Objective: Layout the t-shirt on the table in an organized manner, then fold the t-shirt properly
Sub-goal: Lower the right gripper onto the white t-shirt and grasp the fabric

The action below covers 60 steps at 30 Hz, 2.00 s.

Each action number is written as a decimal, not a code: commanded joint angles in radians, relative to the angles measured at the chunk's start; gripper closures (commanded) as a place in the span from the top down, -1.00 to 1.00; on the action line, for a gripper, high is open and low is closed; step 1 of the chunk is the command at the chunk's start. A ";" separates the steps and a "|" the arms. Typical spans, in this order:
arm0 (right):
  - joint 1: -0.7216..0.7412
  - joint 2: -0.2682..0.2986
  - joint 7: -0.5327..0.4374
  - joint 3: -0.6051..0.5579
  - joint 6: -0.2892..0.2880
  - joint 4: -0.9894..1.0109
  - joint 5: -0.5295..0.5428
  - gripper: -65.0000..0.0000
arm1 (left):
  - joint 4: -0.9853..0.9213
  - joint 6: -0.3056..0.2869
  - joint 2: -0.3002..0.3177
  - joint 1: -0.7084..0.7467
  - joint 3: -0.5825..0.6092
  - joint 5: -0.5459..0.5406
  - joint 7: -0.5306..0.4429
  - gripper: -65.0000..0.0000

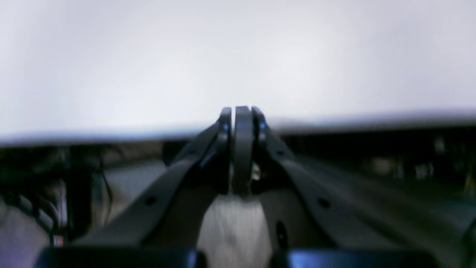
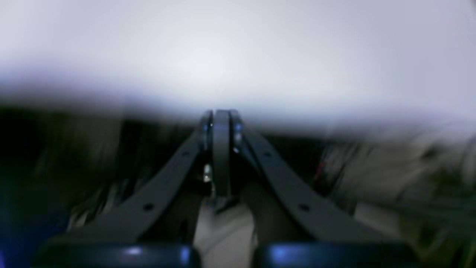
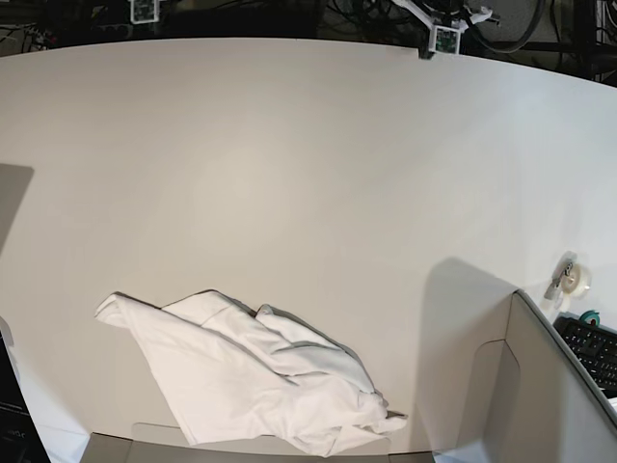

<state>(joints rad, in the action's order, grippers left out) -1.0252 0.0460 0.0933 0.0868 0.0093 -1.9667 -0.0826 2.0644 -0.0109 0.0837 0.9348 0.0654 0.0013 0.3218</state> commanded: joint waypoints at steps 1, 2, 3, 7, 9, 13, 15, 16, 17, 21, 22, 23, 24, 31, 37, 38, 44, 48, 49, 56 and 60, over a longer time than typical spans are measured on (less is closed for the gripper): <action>-0.016 -0.001 -0.014 0.006 -0.004 -0.062 -0.013 -0.99 | 0.031 0.007 0.004 0.005 -0.003 0.009 -0.010 -1.00; -0.013 -0.001 -0.020 0.015 -0.004 -0.092 -0.018 -0.99 | 0.031 0.007 0.006 0.002 -0.003 0.010 -0.013 -1.00; -0.007 -0.001 -0.031 0.023 -0.004 -0.093 -0.019 -0.99 | 0.031 0.007 0.017 -0.013 -0.003 0.010 -0.013 -1.00; 0.104 -0.001 -0.014 0.055 -0.004 -0.087 -0.021 -0.99 | 0.031 0.007 0.112 -0.056 0.006 0.003 -0.014 -1.00; 0.199 -0.001 0.043 0.061 -0.004 -0.081 -0.021 -0.98 | 0.031 0.007 0.144 -0.092 0.006 0.003 -0.016 -1.00; 0.429 -0.001 0.237 0.063 -0.004 -0.079 -0.021 -0.98 | 0.028 0.007 0.156 -0.207 0.003 0.003 0.007 -0.99; 0.552 -0.001 0.345 0.058 -0.004 -0.079 -0.021 -0.98 | 0.028 0.006 0.155 -0.259 0.004 -0.004 0.049 -0.93; 0.618 -0.001 0.405 0.057 -0.004 -0.078 -0.021 -0.98 | 0.026 0.006 0.153 -0.299 0.004 -0.027 0.073 -0.87; 0.678 -0.001 0.452 0.055 -0.004 -0.078 -0.021 -0.98 | 0.026 0.006 0.153 -0.333 0.004 -0.057 0.102 -0.81; 0.888 -0.002 0.561 0.046 -0.009 -0.049 -0.019 -0.82 | 0.025 0.004 0.156 -0.489 -0.003 -0.243 0.287 -0.55; 0.940 -0.002 0.567 0.038 -0.009 -0.026 -0.019 -0.74 | 0.025 0.004 0.156 -0.538 -0.005 -0.289 0.348 -0.49; 0.985 -0.002 0.566 0.032 -0.012 0.011 -0.019 -0.67 | 0.023 0.004 0.156 -0.583 -0.005 -0.334 0.391 -0.44; 1.026 -0.001 0.566 0.032 -0.013 0.057 -0.018 -0.61 | 0.023 -0.001 0.156 -0.616 -0.005 -0.367 0.426 -0.41; 1.275 -0.064 0.523 -0.023 -0.015 0.404 -0.016 -0.16 | 0.022 -0.059 0.156 -0.721 -0.003 -0.406 0.472 -0.40; 1.446 -0.068 0.395 -0.170 -0.027 0.761 -0.016 0.26 | 0.011 -0.062 0.152 -0.721 0.004 -0.406 0.474 -0.39; 1.469 -0.071 0.380 -0.190 -0.044 0.815 -0.016 0.27 | 0.008 -0.062 0.153 -0.721 -0.002 -0.406 0.474 -0.39; 1.538 -0.067 0.366 -0.216 -0.056 1.008 -0.018 0.27 | 0.002 -0.062 0.158 -0.712 -0.005 -0.404 0.474 -0.39; 1.563 -0.067 0.365 -0.218 -0.056 1.051 -0.021 0.27 | 0.000 -0.062 0.156 -0.712 -0.005 -0.404 0.474 -0.39; 1.566 -0.067 0.365 -0.218 -0.056 1.053 -0.021 0.27 | 0.000 -0.062 0.156 -0.712 -0.003 -0.404 0.474 -0.39; 1.637 -0.067 0.365 -0.218 -0.056 1.136 -0.023 0.27 | 0.002 -0.062 0.153 -0.710 0.004 -0.404 0.474 -0.39; 1.678 -0.073 0.328 -0.220 -0.064 1.239 -0.023 0.23 | 0.002 -0.062 0.153 -0.692 -0.003 -0.404 0.474 -0.39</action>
<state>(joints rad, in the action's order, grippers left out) 0.6209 -0.0200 0.4370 -0.1307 -0.0521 -0.7162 -0.1059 2.0491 -0.0715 0.2321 0.2462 0.0681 -0.4038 0.8120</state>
